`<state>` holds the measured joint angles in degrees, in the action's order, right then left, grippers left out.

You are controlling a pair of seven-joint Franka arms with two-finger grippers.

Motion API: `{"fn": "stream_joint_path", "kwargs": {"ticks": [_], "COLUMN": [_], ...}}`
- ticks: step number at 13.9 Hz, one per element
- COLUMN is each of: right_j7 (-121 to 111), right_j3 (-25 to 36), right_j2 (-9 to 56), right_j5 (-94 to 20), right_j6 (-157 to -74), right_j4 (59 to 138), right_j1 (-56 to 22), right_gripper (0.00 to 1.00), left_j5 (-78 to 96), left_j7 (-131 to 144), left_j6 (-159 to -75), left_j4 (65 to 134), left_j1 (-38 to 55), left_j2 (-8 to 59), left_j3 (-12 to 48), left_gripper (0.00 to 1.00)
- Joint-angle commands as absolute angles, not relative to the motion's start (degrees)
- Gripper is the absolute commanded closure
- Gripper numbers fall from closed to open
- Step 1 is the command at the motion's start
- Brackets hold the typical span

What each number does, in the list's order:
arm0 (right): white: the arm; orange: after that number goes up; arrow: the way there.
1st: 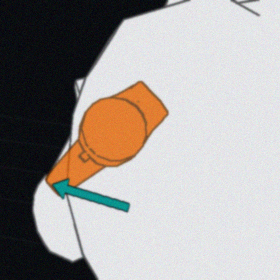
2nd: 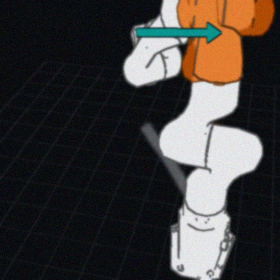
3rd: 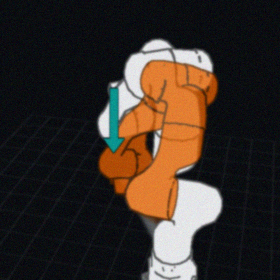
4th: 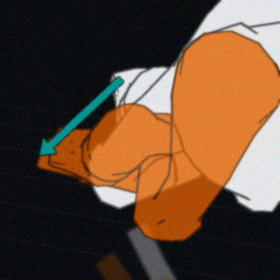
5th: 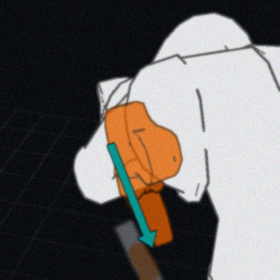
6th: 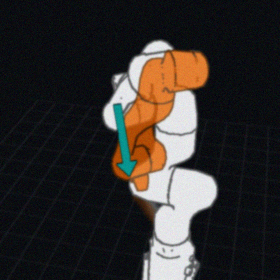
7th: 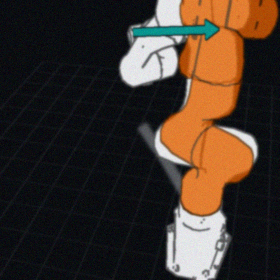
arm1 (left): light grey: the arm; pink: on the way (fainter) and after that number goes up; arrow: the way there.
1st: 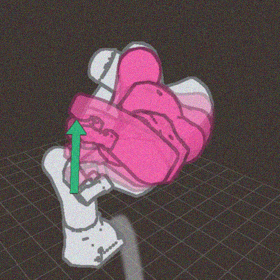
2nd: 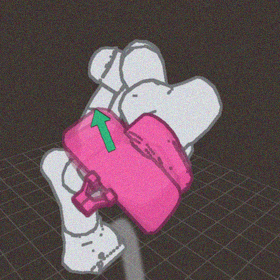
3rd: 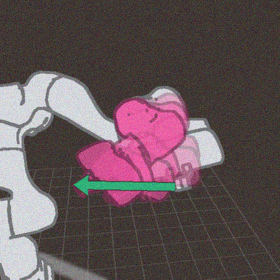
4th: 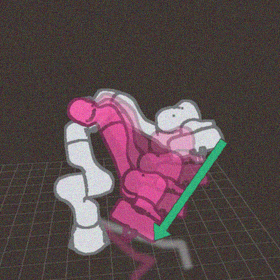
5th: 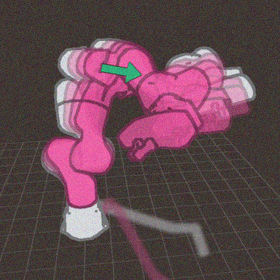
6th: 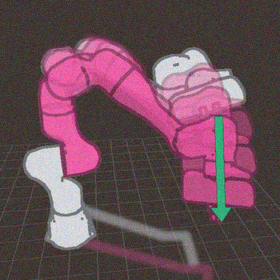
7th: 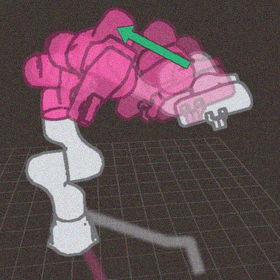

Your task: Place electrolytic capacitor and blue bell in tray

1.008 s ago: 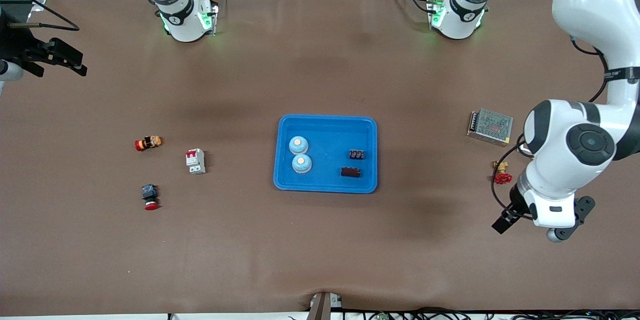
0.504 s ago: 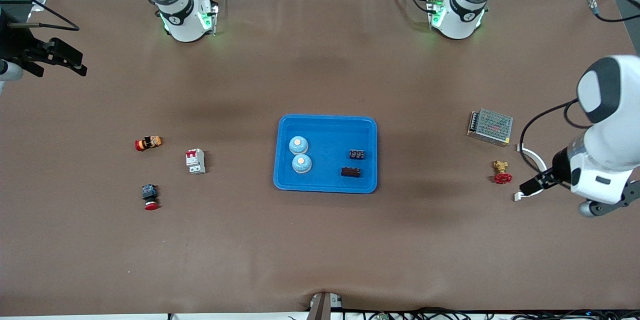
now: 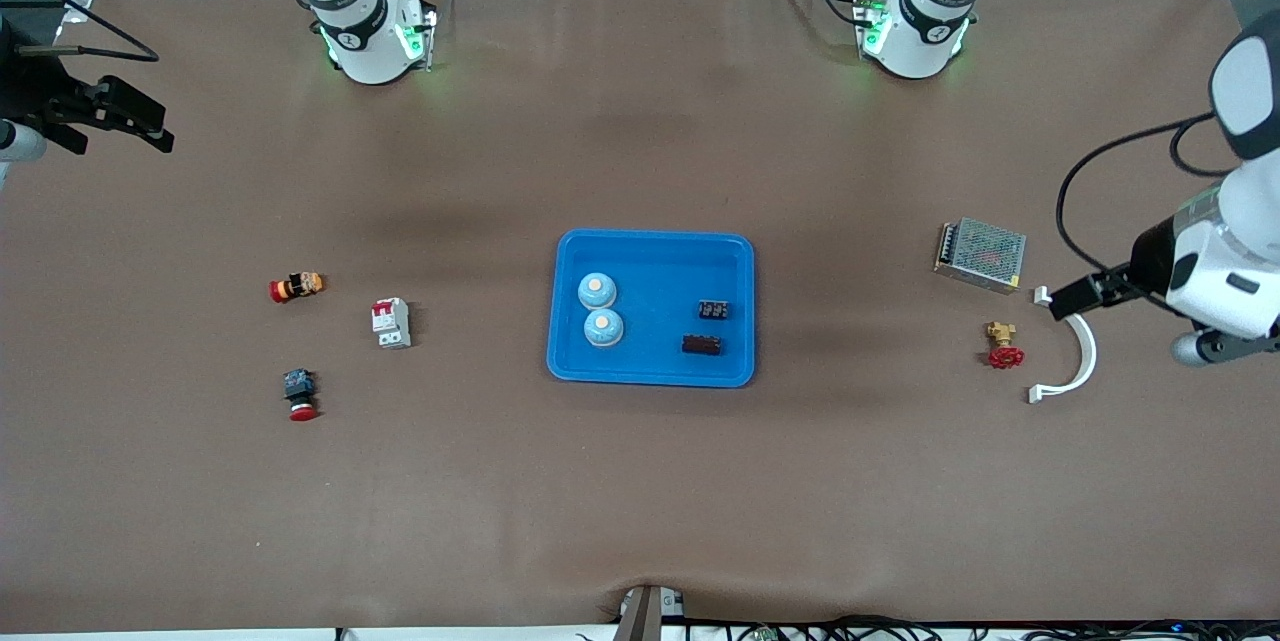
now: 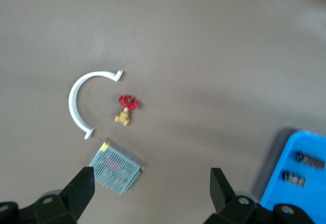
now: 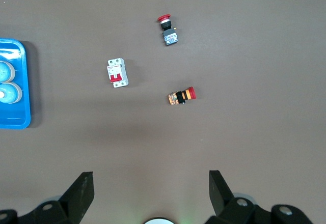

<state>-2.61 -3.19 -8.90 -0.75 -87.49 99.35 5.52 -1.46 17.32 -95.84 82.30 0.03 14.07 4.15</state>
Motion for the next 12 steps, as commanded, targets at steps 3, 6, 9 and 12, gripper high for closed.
{"fn": "stream_joint_path", "kwargs": {"ticks": [3,6,9,12], "right_j7": [-3.3,-3.3,-3.3,-3.3], "right_j3": [-4.0,-4.0,-3.9,-4.0], "right_j2": [-8.9,-8.9,-8.9,-8.9], "right_j5": [0.1,0.1,0.1,0.1], "right_j6": [-87.3,-87.3,-87.3,-87.3], "right_j4": [98.7,98.6,98.7,98.6], "right_j1": [6.5,6.5,6.5,6.5], "right_gripper": [0.00,0.00,0.00,0.00], "left_j5": [-0.3,-0.2,1.8,2.9], "left_j7": [12.3,8.9,8.3,8.2], "left_j6": [-89.5,-87.2,-85.1,-82.6], "left_j4": [83.4,83.5,83.7,83.6], "left_j1": [1.3,1.6,1.8,2.4], "left_j2": [9.3,8.0,6.1,4.5], "left_j3": [3.0,2.2,1.3,0.9], "left_gripper": [0.00,0.00,0.00,0.00]}}
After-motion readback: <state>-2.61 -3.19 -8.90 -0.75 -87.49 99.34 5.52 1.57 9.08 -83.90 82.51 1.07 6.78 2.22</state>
